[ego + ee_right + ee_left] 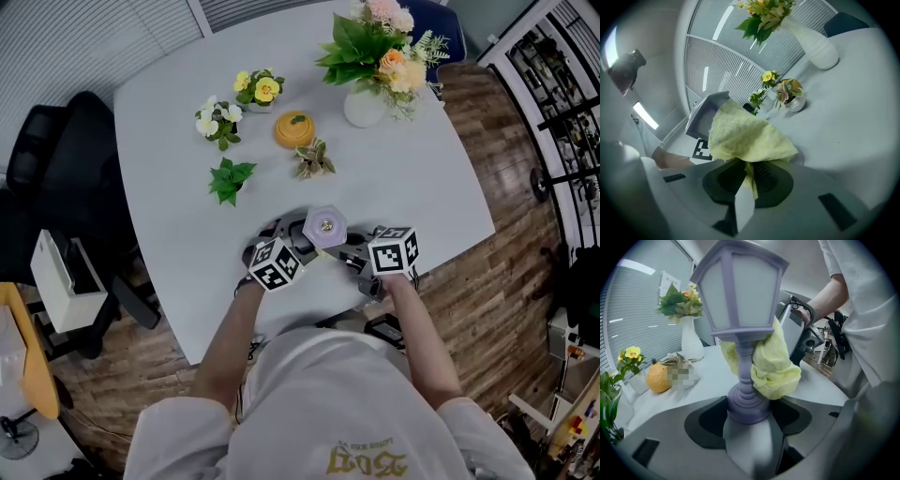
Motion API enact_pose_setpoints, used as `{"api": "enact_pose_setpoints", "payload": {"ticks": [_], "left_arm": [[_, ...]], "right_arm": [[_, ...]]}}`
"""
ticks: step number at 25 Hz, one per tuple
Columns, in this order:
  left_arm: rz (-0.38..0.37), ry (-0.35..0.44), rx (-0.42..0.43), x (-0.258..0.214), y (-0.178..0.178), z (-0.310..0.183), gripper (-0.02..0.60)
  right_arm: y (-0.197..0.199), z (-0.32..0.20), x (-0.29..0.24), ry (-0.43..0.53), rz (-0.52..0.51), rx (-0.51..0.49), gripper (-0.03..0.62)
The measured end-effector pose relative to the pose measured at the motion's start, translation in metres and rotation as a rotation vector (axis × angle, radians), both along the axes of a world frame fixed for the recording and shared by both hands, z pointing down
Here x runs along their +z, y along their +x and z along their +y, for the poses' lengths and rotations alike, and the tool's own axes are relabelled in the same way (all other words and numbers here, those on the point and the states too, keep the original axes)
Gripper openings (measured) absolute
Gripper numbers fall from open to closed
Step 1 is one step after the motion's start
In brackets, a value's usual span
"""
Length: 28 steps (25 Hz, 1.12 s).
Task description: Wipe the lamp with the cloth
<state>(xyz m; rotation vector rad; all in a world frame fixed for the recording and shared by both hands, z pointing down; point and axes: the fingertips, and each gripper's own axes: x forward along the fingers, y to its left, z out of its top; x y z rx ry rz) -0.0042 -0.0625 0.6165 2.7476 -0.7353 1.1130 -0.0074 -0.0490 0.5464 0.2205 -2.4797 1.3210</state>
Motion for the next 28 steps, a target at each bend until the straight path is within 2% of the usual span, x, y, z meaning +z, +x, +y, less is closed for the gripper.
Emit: {"api": "enact_pose_setpoints", "payload": {"ticks": [10,28], "left_arm": [[0.001,-0.001,-0.001,0.001,-0.001,-0.001,0.304],[-0.001,-0.002,-0.003,0.000,0.000,0.000,0.305]], "right_arm": [[-0.005,0.002,0.021,0.005,0.094,-0.019,0.046],[0.013,-0.007,-0.006,0.052,0.047,0.051,0.046]]}}
